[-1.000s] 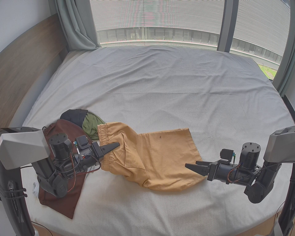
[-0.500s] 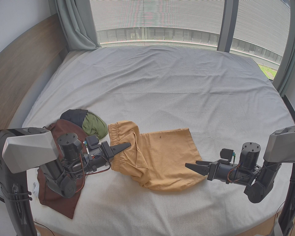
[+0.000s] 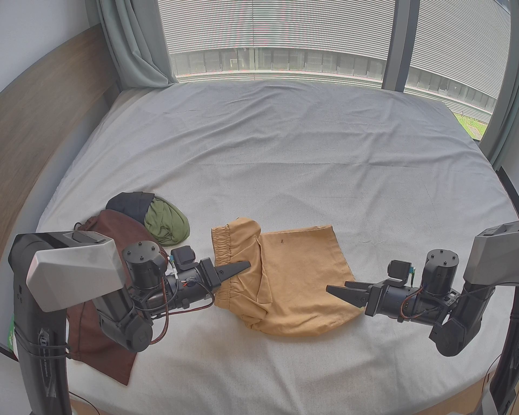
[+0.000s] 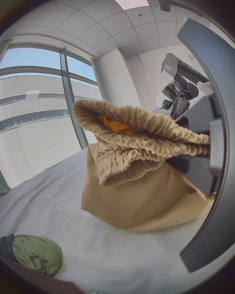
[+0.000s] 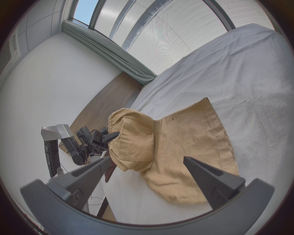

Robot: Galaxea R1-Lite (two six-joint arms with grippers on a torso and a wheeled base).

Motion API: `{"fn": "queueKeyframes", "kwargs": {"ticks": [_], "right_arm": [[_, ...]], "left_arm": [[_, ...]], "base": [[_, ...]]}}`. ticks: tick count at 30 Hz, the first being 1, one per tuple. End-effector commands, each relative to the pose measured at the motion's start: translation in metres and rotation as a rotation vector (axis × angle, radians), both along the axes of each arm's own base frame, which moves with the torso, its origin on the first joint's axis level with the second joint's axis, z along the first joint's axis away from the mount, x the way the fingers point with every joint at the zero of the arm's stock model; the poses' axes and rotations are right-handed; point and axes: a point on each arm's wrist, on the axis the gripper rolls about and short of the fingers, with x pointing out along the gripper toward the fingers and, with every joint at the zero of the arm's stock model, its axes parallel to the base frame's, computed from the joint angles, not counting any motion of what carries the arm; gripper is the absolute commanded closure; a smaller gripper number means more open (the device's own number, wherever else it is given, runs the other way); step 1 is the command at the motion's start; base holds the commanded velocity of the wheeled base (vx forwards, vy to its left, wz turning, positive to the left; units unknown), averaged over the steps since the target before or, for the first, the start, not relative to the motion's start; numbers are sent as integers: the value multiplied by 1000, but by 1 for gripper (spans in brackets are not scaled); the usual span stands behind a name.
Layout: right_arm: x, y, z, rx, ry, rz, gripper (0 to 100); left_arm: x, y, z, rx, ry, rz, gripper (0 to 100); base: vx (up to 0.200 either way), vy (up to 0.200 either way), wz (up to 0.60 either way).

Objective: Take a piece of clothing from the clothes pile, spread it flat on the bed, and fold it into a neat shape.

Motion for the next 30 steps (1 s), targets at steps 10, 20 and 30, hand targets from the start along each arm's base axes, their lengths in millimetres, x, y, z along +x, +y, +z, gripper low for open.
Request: {"fn": "queueKeyframes", "kwargs": {"ticks": [10, 20, 30], "right_arm": [[4, 0, 2, 6, -13, -3, 0], [17, -6, 7, 24, -52, -39, 0], [22, -9, 10, 29, -69, -57, 0]], "left_arm": [[7, -29, 8, -84, 24, -49, 100], [7, -53, 2, -112, 51, -100, 100], [13, -74, -21, -106, 63, -115, 100]], "base": [[0, 0, 0], [0, 0, 0], [0, 0, 0]]}}
